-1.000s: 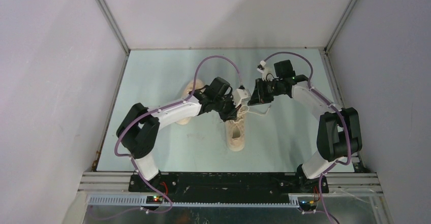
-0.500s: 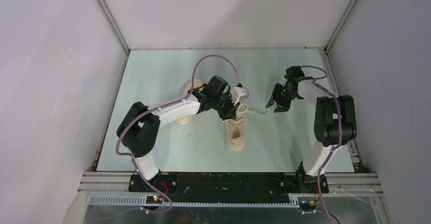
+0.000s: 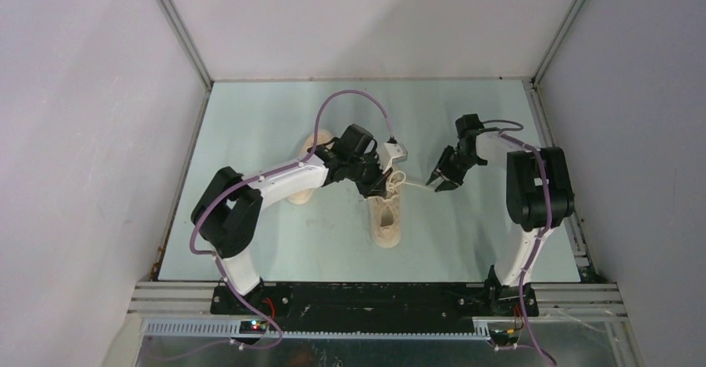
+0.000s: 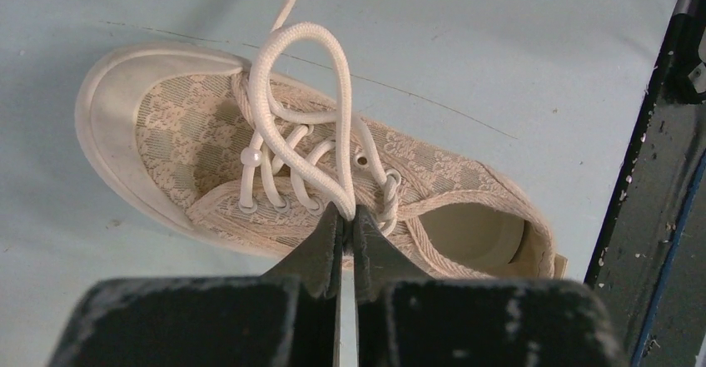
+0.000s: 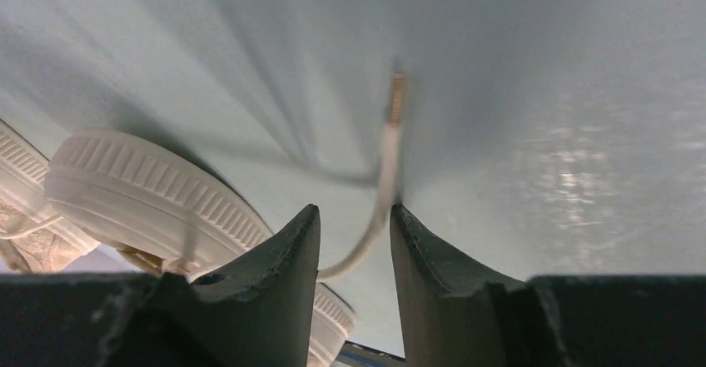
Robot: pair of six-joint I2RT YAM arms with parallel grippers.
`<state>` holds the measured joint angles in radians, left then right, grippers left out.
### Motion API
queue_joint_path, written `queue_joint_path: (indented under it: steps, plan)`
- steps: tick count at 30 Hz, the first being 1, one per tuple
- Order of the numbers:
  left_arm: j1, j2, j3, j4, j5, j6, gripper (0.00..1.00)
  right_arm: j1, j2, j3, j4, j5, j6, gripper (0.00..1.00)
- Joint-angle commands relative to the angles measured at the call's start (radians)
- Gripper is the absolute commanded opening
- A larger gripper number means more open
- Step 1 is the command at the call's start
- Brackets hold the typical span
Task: Tie the shoes
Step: Cross the shoelace with the shoelace.
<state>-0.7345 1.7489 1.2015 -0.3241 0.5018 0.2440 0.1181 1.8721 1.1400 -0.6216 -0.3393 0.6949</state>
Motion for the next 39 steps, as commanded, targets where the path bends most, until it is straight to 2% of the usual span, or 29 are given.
queue_joint_path:
  steps: [1, 2, 3, 4, 6, 8, 11, 19, 24, 27, 31, 33, 36, 39]
  plan:
    - [0.004, -0.023, 0.021, -0.009, -0.001, 0.015, 0.03, 0.059, 0.072, 0.011, -0.009, 0.044, 0.045, 0.36]
    - [0.005, -0.025, 0.022, -0.014, -0.001, 0.018, 0.03, 0.061, 0.075, 0.011, -0.006, 0.045, 0.045, 0.26]
    - [0.005, -0.028, 0.022, -0.016, -0.004, 0.023, 0.03, 0.061, 0.077, 0.012, 0.002, 0.048, 0.045, 0.22]
    - [0.006, -0.029, 0.021, -0.017, -0.004, 0.025, 0.03, 0.061, 0.073, 0.017, 0.004, 0.054, 0.045, 0.1]
    - [0.005, -0.031, 0.016, -0.016, -0.002, 0.028, 0.03, 0.05, 0.051, 0.03, 0.017, 0.069, 0.016, 0.0]
    - [0.006, -0.027, 0.017, -0.014, 0.02, 0.039, 0.04, 0.031, -0.012, 0.048, 0.041, 0.067, -0.046, 0.0]
    - [0.005, 0.007, 0.041, -0.017, 0.056, 0.055, 0.04, 0.01, -0.085, 0.058, 0.096, -0.048, -0.191, 0.0]
    - [0.008, 0.087, 0.109, -0.037, 0.12, 0.019, 0.04, 0.062, -0.329, -0.014, 0.169, -0.298, -0.438, 0.0]
    - [0.021, 0.08, 0.109, -0.026, 0.123, -0.009, 0.03, 0.105, -0.414, -0.031, 0.162, -0.443, -0.504, 0.0]
    - [0.027, 0.073, 0.102, -0.024, 0.128, -0.01, 0.02, 0.102, -0.435, -0.031, 0.151, -0.444, -0.528, 0.0]
    - [0.031, 0.056, 0.074, -0.003, 0.122, -0.015, 0.02, 0.064, -0.47, -0.031, 0.112, -0.42, -0.571, 0.0]
    - [0.031, 0.052, 0.066, 0.003, 0.113, -0.018, 0.02, 0.034, -0.48, -0.031, 0.102, -0.456, -0.585, 0.0]
    - [0.033, 0.049, 0.065, 0.009, 0.097, -0.032, 0.02, -0.002, -0.489, -0.033, 0.093, -0.592, -0.594, 0.0]
    - [0.032, 0.042, 0.062, 0.012, 0.096, -0.035, 0.02, -0.013, -0.509, -0.04, 0.106, -0.641, -0.601, 0.0]
